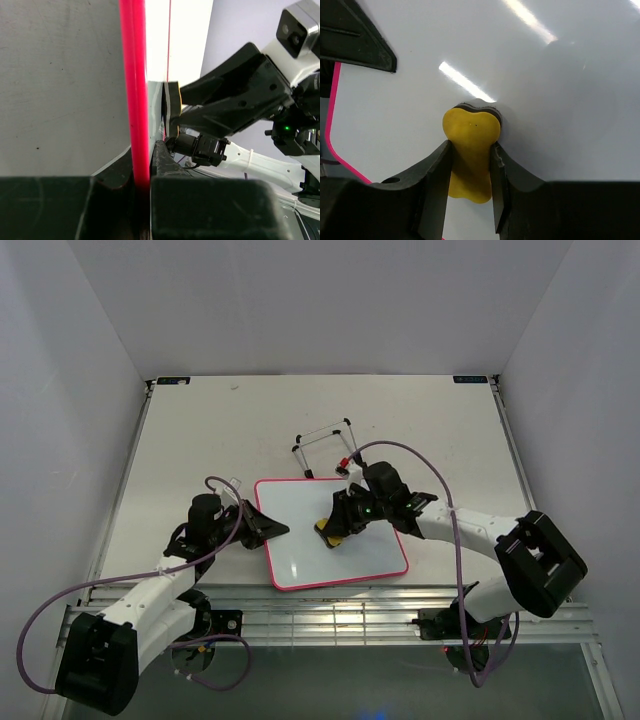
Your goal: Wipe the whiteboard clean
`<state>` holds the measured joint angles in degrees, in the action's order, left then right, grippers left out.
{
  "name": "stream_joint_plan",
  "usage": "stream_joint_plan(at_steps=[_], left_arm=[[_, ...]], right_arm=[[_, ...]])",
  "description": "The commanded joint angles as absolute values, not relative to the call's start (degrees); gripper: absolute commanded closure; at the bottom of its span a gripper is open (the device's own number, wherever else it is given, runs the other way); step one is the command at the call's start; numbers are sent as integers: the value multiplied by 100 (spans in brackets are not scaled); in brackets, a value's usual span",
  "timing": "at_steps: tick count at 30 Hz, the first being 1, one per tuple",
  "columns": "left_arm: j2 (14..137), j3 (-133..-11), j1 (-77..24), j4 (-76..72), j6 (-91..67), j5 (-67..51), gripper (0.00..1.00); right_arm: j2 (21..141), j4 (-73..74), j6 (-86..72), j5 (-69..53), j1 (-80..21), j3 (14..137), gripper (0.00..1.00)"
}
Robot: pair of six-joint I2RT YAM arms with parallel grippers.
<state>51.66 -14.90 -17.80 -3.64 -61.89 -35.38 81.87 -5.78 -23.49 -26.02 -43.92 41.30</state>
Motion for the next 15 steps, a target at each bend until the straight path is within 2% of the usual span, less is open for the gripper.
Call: stream_joint_plan(at_steps=[1,9,15], left_arm=[[5203,-1450,-1934,483,-5159,-3120,100],[4826,-1354,-1934,685,-5177,-3032,100],[4685,-1397,-1934,729,-5238,-3032,100]], right_arm=[[8385,-211,-2373,-2409,-4053,3982,66],[7928,456,-2198,-1820,-2200,2797,67],[7849,562,-2101,-1784,-1714,2549,68]])
